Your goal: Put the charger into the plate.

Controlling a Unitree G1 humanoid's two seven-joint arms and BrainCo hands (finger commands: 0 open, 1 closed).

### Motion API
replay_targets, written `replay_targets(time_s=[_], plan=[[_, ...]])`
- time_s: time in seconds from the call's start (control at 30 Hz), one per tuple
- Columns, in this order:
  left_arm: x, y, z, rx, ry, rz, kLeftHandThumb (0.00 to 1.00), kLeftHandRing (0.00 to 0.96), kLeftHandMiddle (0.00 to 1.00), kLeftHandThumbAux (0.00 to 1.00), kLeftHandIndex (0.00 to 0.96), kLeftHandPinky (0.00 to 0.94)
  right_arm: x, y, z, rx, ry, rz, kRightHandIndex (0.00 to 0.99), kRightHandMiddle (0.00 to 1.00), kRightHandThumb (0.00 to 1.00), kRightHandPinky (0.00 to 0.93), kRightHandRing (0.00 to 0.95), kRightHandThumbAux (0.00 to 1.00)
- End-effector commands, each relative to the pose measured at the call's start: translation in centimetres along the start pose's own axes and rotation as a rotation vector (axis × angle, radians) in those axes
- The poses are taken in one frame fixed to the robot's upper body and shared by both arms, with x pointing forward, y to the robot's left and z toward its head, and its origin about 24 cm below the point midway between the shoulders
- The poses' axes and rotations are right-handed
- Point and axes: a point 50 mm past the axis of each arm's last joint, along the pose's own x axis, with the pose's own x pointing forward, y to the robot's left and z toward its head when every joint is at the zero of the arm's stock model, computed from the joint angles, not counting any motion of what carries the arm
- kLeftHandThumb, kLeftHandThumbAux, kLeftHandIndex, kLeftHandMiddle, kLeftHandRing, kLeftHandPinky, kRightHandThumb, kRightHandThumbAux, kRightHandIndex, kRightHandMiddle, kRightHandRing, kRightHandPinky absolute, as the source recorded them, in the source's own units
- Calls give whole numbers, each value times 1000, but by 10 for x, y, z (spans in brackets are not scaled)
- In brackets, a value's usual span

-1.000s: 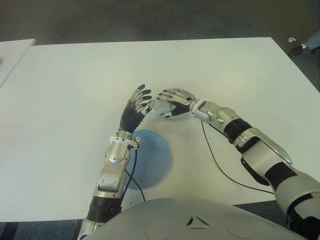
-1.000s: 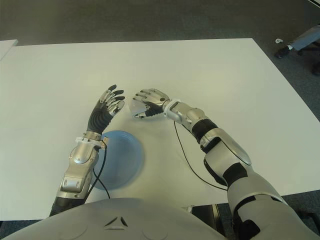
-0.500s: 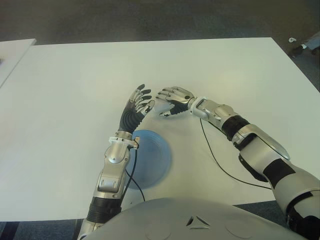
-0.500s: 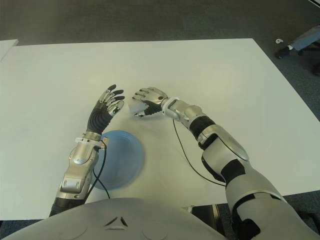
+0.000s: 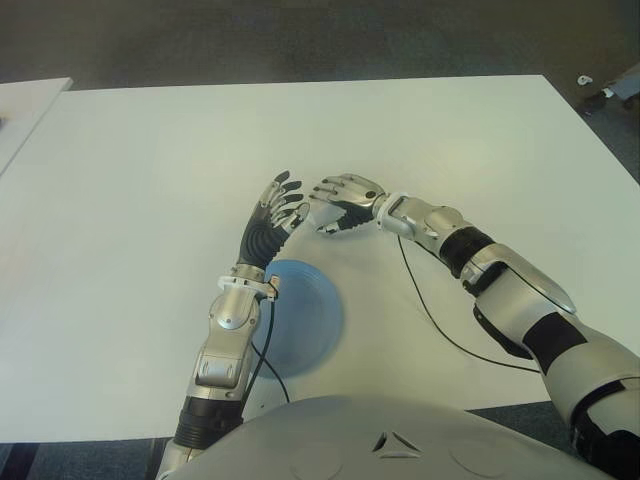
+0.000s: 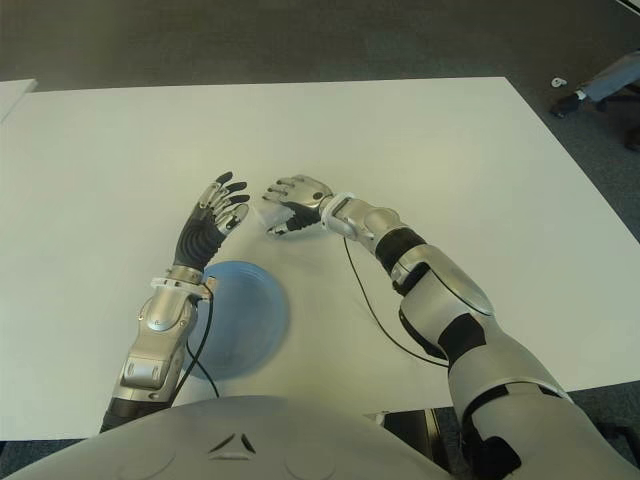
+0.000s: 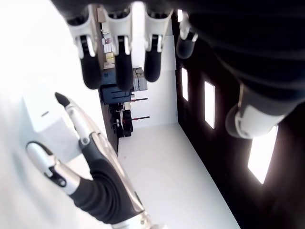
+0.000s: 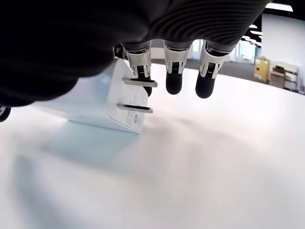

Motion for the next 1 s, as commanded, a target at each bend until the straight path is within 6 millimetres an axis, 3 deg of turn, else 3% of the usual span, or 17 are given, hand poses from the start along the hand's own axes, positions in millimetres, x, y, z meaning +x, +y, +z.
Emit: replay_targets(time_s=[0.03, 0.63, 1.0], plan=[[-1, -2, -1, -7, 3, 0, 6, 229, 179, 532, 0, 264, -4, 22, 5, -14, -18, 110, 0, 0, 369, 0, 0, 103], [-2, -1, 0, -21, 4, -5, 14, 231, 183, 547, 0, 260, -2, 15, 6, -4, -33, 95, 0, 0, 330, 0, 0, 113], [-2, 0, 0, -28, -5, -6, 19, 239, 200, 555, 0, 257, -2, 9, 8, 40, -26, -14, 0, 0, 313, 0, 0, 123]])
